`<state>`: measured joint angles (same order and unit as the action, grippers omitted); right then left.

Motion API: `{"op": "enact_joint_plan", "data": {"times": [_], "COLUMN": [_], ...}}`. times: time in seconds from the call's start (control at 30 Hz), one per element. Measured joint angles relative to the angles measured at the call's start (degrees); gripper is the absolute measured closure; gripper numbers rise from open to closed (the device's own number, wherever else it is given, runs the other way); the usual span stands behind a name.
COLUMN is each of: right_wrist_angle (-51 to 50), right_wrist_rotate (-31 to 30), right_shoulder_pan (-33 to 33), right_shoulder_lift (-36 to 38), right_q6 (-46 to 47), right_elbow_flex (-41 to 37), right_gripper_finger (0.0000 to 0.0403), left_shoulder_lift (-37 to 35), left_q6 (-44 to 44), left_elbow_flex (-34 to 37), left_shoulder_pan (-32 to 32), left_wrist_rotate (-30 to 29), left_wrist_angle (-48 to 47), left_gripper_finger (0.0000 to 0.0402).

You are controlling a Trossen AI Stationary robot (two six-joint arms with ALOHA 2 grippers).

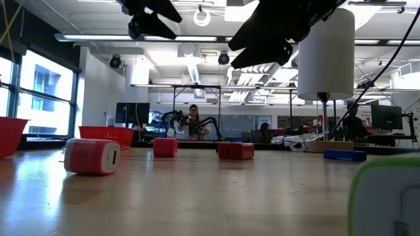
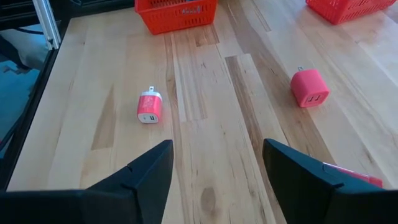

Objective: Pick & Place Office items
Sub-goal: Put the blue digital clock into the bottom red bin

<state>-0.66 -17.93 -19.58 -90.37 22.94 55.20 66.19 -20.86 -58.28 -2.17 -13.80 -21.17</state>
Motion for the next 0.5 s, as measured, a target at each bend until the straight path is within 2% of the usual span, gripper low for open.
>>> {"op": "enact_joint_plan", "data": {"times": [0.27,0.5], "right_wrist_angle": [-0.42,-0.48], "right_wrist_rotate": [-0.09,-0.11], "right_shoulder_pan": [-1.54,-2.22], "right_shoulder_lift": [0.00,0.00], "right_q6": [-0.20,-0.22], "right_elbow_flex": [0.00,0.00], "right_gripper_finger": [0.0167,0.0167], "left_shoulder_lift": [5.39,10.68], "left_q6": [13.98,14.96], "left_elbow_flex": [0.00,0.00], "left_shoulder_pan": [0.94,-0.28], "left_wrist_rotate": [0.04,2.56], "left_wrist_angle": [1.39,1.76], "left_gripper_finger": [0.0163,0.0171]}}
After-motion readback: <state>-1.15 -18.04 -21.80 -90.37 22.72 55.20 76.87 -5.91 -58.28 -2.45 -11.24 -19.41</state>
